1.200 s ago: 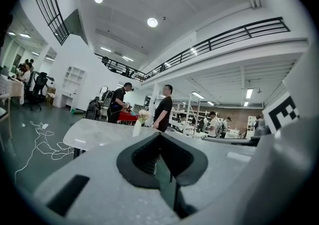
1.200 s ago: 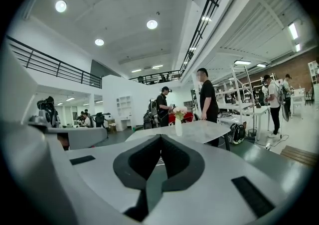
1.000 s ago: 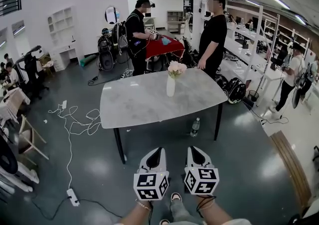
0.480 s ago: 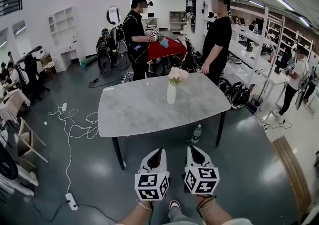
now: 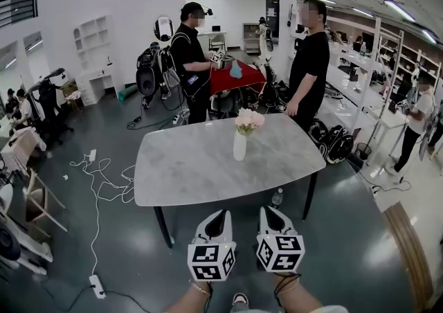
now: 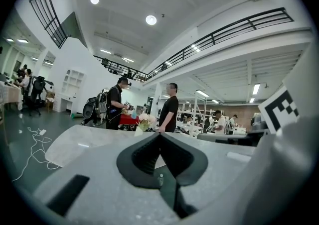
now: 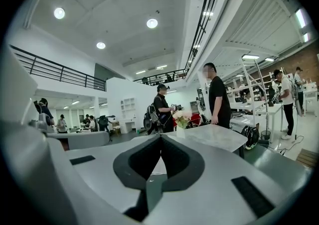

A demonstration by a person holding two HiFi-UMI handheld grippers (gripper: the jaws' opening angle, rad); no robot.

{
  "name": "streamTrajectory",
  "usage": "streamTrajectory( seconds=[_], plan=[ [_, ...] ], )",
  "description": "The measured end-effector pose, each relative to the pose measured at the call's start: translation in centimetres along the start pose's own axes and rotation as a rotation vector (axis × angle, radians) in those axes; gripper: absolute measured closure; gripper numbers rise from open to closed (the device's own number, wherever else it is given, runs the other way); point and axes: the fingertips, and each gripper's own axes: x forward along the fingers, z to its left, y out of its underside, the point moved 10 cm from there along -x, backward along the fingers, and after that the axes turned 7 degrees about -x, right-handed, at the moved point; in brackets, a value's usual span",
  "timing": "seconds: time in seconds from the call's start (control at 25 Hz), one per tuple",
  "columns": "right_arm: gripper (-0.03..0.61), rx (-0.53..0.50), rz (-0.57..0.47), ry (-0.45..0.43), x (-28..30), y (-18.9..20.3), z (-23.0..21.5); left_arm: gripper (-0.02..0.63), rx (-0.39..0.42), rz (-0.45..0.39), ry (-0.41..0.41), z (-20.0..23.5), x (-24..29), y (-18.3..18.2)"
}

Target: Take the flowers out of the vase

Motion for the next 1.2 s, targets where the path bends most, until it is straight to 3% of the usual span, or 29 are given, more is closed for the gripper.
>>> streamTrajectory(
  seconds=[0.92, 1.2],
  plan=[
    [0.574, 0.014, 0.007, -0.011, 7.5, -0.3, -8.1, 0.606, 0.007, 0.017, -0.017, -0.9, 10.8, 0.7],
    [0.574, 0.028, 0.021, -0.024, 9.0, 0.3, -8.8, 0.606, 0.016, 0.042, -0.031, -0.5, 12.2, 1.2]
  ],
)
